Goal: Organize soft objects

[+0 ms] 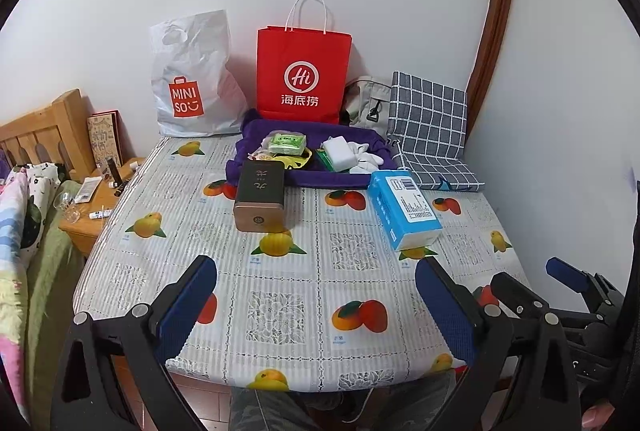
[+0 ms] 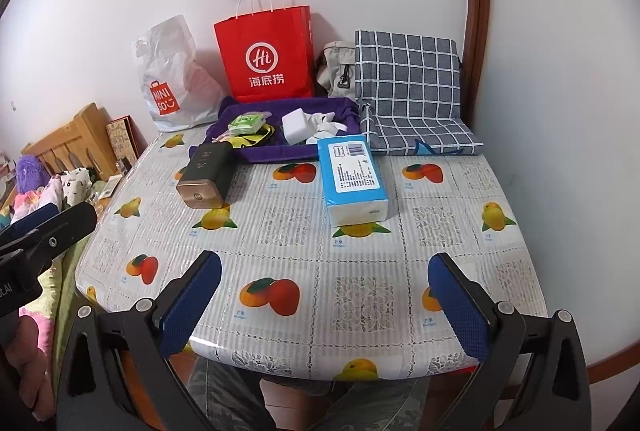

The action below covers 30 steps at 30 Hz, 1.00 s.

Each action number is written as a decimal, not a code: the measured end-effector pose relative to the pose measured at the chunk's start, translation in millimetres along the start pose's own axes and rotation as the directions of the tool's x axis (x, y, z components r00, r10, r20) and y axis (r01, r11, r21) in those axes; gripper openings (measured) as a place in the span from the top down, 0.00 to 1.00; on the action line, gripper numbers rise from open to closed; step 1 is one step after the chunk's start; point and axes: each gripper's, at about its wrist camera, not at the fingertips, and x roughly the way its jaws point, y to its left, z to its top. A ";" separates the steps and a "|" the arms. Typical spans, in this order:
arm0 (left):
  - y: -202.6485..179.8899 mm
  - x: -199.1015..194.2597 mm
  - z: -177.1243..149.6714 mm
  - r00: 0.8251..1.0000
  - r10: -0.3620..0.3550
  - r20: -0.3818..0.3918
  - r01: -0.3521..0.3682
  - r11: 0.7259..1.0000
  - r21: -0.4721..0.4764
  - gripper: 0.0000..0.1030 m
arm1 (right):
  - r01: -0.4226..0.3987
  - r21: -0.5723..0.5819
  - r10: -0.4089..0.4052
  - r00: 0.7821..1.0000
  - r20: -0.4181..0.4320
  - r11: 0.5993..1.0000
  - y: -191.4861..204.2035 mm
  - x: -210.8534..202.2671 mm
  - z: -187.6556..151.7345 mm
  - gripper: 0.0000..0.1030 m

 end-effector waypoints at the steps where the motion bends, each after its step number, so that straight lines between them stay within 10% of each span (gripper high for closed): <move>1: 0.3 -0.5 0.0 1.000 0.000 0.000 0.000 1.000 0.000 0.02 | 0.002 0.000 -0.002 1.000 0.003 1.000 0.0 -0.6 -0.3 0.01; 30: -2.3 -3.3 -1.4 1.000 0.002 0.004 -0.002 1.000 0.003 0.02 | 0.001 0.002 -0.001 1.000 0.018 1.000 -3.3 -9.9 -0.4 0.01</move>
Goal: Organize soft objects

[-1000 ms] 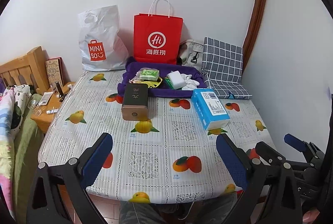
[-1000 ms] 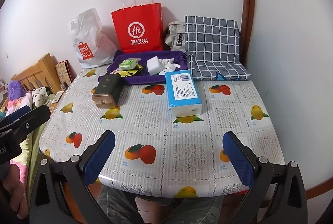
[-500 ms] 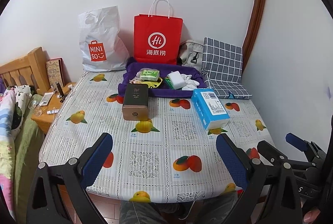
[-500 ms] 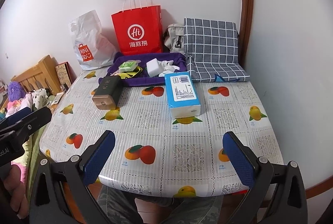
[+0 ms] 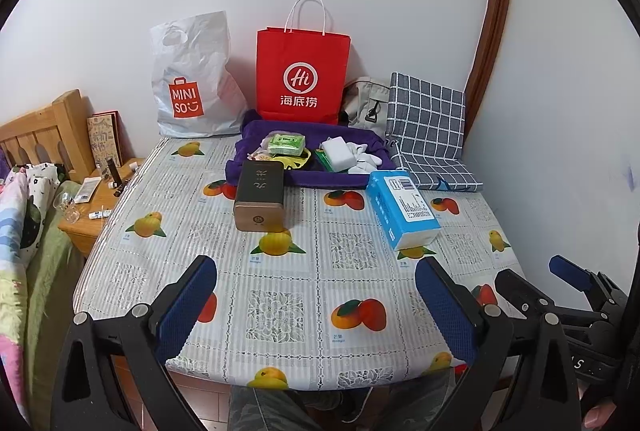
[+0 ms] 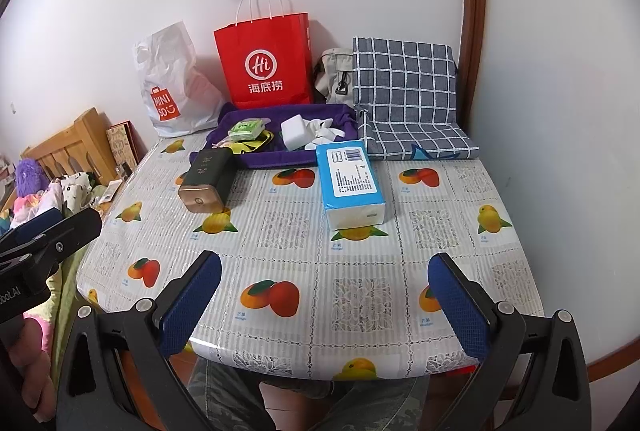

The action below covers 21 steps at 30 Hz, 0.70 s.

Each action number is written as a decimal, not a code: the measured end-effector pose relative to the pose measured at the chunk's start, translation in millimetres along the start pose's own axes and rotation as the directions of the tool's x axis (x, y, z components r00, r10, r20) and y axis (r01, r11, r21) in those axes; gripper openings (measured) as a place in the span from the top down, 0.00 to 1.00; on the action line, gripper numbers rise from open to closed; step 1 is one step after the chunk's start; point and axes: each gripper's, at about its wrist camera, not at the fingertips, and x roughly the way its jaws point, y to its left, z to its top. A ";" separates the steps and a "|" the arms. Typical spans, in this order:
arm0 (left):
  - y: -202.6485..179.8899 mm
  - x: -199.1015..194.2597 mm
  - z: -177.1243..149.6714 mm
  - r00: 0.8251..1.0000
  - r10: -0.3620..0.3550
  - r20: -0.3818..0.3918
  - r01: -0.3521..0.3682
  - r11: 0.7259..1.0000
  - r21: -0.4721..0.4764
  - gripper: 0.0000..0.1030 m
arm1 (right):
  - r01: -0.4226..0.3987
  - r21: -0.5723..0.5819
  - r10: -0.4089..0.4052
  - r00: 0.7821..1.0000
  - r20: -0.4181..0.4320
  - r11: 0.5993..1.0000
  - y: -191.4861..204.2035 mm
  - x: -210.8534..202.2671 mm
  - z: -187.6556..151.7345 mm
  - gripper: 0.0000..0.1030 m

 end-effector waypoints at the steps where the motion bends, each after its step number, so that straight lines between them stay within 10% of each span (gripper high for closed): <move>1: 0.2 0.2 -0.1 1.000 0.001 -0.001 -0.001 1.000 -0.002 0.02 | 0.000 0.000 0.000 1.000 0.000 1.000 -0.3 -0.4 0.2 0.01; 21: -0.4 -0.3 -0.7 1.000 0.001 0.000 -0.001 1.000 -0.002 0.02 | -0.003 0.000 0.003 1.000 0.005 1.000 1.9 -4.0 3.1 0.01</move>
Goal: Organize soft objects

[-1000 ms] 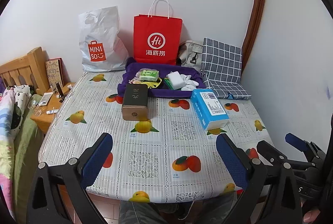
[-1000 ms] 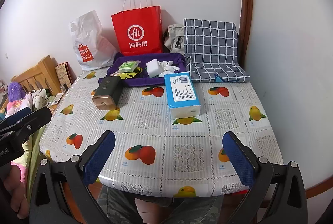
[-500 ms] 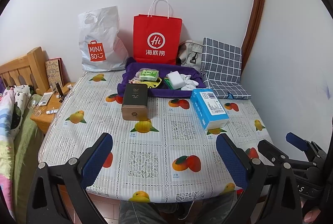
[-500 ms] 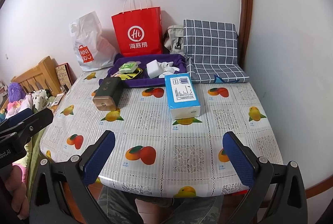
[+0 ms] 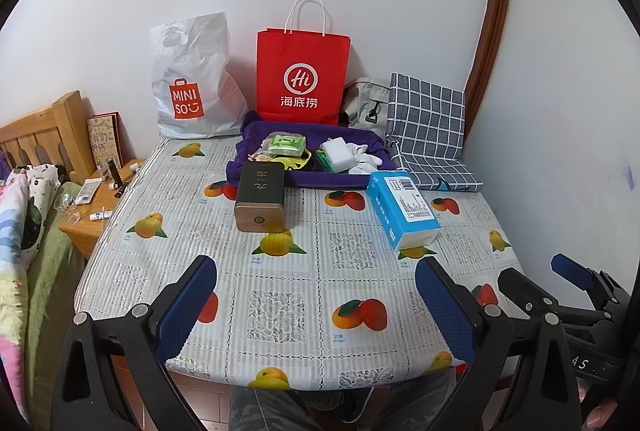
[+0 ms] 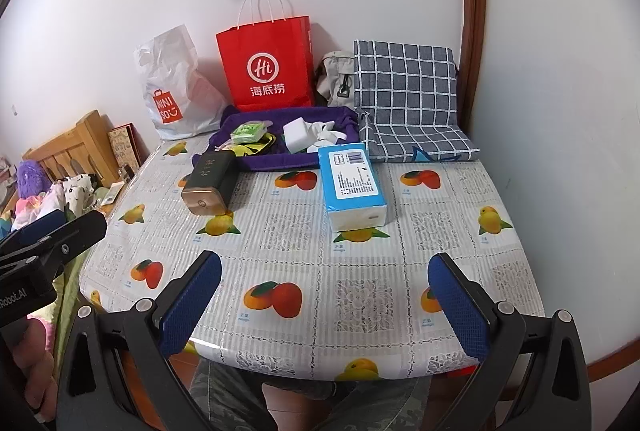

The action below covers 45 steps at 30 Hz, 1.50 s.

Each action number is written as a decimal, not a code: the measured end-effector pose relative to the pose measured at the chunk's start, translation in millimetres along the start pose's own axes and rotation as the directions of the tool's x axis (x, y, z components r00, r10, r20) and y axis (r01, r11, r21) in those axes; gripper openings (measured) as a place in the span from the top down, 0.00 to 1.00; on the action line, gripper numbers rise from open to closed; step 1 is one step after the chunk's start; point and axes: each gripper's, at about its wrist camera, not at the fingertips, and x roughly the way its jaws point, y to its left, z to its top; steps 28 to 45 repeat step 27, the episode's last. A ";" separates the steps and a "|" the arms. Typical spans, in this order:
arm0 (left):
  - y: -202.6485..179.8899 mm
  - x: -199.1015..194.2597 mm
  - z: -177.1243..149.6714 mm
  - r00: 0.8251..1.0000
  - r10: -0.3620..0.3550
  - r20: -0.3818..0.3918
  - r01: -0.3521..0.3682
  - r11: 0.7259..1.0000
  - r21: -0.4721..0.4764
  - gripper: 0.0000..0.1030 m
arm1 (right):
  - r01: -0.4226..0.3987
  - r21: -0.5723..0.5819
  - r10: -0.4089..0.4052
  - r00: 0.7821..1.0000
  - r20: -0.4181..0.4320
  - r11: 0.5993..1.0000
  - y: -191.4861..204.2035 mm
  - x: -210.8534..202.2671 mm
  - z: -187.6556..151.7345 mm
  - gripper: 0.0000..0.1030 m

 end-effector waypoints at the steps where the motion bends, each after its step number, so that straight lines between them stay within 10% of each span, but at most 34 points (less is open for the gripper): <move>1: -0.6 -0.1 0.3 1.000 0.000 0.000 0.000 1.000 0.000 0.02 | 0.000 0.000 0.000 1.000 0.000 1.000 0.1 0.0 -0.1 0.01; 45: 4.5 -2.3 1.7 1.000 0.002 0.008 -0.002 1.000 0.001 0.02 | -0.008 -0.003 0.008 1.000 0.017 1.000 3.2 -5.7 0.6 0.01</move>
